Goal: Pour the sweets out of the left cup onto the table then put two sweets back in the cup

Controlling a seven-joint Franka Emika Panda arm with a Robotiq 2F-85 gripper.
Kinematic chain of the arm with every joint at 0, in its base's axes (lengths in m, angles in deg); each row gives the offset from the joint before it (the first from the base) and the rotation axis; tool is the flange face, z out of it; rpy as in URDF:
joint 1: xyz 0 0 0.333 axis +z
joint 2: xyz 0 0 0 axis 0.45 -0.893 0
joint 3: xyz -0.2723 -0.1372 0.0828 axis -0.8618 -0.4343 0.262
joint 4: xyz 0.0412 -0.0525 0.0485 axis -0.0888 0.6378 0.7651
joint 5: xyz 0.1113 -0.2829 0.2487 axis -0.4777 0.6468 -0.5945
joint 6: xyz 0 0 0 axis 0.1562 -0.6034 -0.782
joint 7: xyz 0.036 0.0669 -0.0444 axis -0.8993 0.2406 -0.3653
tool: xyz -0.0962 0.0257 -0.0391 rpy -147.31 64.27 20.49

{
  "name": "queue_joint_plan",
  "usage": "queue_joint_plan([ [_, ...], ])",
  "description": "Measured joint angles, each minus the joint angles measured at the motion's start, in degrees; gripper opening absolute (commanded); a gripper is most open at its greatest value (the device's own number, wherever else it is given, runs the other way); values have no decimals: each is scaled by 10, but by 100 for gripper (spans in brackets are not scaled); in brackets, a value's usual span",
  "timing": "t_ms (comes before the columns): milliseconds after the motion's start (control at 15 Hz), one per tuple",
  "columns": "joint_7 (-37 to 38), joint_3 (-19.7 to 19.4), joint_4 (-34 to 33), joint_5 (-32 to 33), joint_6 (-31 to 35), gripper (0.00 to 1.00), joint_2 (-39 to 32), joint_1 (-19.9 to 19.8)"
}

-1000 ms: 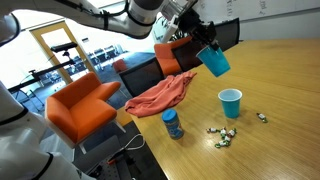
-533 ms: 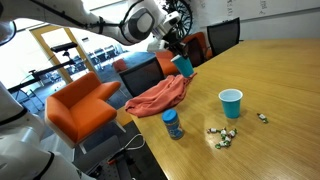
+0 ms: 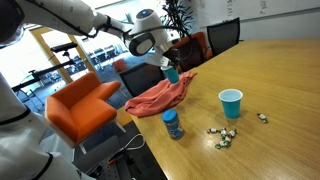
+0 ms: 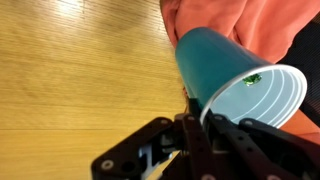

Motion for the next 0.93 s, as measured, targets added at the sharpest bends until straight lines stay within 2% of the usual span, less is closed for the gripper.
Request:
queue_joint_plan([
  [200, -38, -20, 0, -3, 5, 1, -17, -2],
  [467, -48, -41, 0, 22, 35, 1, -39, -3],
  [933, -51, -42, -5, 32, 50, 1, -84, -20],
])
